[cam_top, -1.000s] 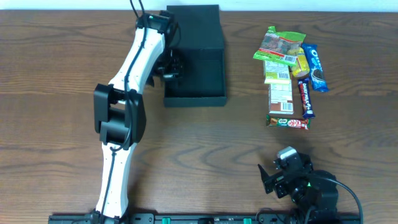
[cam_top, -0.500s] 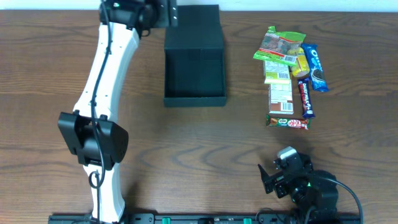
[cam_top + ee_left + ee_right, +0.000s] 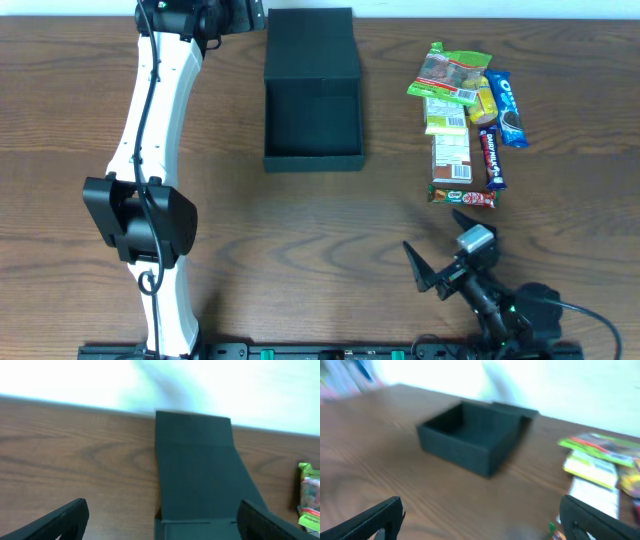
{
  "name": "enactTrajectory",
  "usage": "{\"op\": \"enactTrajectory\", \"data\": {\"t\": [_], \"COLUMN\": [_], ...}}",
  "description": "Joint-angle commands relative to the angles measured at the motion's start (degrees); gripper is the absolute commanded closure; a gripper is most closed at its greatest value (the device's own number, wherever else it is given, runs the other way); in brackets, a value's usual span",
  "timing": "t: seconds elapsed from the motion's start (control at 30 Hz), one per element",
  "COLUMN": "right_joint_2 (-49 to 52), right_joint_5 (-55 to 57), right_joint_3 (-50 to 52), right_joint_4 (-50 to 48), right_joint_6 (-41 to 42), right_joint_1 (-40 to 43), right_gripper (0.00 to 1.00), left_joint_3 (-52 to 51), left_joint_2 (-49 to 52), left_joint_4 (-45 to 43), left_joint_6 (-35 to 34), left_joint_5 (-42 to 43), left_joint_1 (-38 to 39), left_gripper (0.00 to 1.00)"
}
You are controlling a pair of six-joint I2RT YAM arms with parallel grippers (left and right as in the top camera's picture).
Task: Pack container
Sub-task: 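Move the right gripper over the snacks toward the blue Oreo pack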
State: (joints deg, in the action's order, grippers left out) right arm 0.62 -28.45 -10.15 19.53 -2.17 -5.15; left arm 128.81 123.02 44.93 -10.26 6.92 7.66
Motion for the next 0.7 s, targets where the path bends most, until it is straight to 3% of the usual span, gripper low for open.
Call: {"op": "enactTrajectory", "data": {"t": [0.0, 0.13, 0.27, 0.47, 0.67], "right_joint_2": [-0.3, -0.3, 0.8, 11.0, 28.2], "right_joint_5": [-3.4, 9.8, 18.7, 18.5, 13.4], "right_joint_3": [0.1, 0.1, 0.1, -2.2, -13.1], "right_joint_4": [-7.2, -20.5, -22.3, -26.8, -27.0], "right_joint_6": [7.8, 13.5, 13.3, 13.3, 10.0], "right_joint_1": [-0.5, -0.5, 0.3, 3.3, 6.3], "right_gripper": [0.01, 0.01, 0.01, 0.01, 0.01], "left_joint_3": [0.3, 0.3, 0.3, 0.3, 0.3], "left_joint_2": [0.7, 0.7, 0.7, 0.7, 0.7], "left_joint_4": [-0.2, -0.2, 0.3, 0.8, 0.8], "left_joint_6": [0.9, 0.9, 0.9, 0.9, 1.1], "left_joint_5": [1.9, 4.3, 4.6, 4.6, 4.5], "left_joint_1": [-0.9, -1.3, -1.3, -1.2, -1.2], "left_gripper": [0.05, 0.05, 0.05, 0.05, 0.05]}}
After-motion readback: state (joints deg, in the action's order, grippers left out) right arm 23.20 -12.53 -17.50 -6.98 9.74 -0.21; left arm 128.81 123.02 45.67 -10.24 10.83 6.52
